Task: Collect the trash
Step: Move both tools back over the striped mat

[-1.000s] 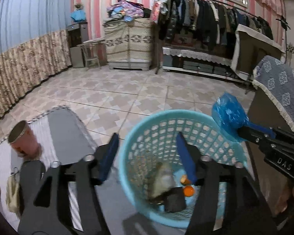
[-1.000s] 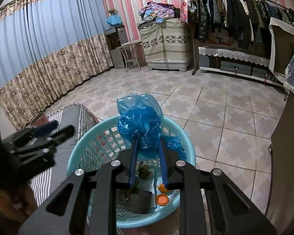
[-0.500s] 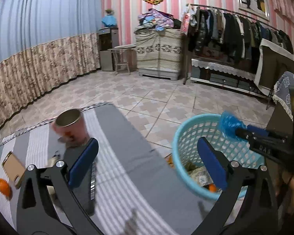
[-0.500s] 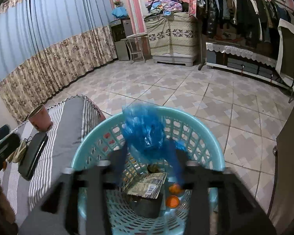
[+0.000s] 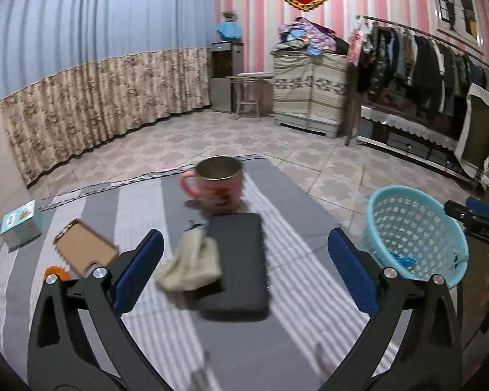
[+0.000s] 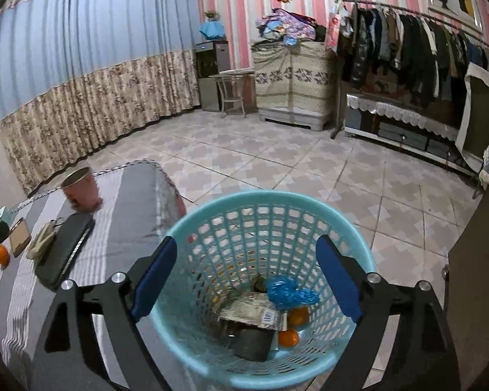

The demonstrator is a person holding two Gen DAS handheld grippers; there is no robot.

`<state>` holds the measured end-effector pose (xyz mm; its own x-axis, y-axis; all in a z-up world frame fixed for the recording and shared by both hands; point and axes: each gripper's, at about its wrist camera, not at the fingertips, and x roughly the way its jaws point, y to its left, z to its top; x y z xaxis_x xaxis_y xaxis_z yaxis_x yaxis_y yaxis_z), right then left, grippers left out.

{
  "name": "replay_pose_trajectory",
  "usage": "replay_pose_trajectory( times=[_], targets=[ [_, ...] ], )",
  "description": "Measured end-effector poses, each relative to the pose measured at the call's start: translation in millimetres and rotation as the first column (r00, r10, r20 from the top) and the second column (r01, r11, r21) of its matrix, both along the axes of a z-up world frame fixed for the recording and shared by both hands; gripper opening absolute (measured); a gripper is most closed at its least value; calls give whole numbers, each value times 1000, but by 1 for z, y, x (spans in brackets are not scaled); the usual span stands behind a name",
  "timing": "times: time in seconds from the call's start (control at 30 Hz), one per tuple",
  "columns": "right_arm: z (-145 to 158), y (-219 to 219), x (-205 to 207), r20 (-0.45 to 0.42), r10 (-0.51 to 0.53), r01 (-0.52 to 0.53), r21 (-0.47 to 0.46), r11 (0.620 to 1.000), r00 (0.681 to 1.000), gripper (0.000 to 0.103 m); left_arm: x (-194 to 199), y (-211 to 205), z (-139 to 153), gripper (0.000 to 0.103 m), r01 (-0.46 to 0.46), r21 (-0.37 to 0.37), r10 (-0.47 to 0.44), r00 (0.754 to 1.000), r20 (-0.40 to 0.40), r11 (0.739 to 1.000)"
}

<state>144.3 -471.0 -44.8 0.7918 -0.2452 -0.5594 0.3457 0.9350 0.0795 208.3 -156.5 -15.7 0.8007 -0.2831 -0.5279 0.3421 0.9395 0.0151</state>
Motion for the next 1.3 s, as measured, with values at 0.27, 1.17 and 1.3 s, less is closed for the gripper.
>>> replay_pose_trajectory(
  times=[0.27, 1.17, 1.3],
  targets=[
    [7, 53, -2, 16, 50, -50, -1, 999, 999, 93, -2, 55, 6, 98, -67, -3, 67, 998, 22, 998],
    [-5, 195, 50, -34, 222, -223, -23, 975, 974, 95, 30, 204, -34, 98, -306, 14, 306, 950, -61, 952],
    [-9, 210, 60, -55, 243, -245, -31, 969, 968, 95, 39, 213, -44, 98, -336, 24, 337, 937, -89, 942]
  ],
)
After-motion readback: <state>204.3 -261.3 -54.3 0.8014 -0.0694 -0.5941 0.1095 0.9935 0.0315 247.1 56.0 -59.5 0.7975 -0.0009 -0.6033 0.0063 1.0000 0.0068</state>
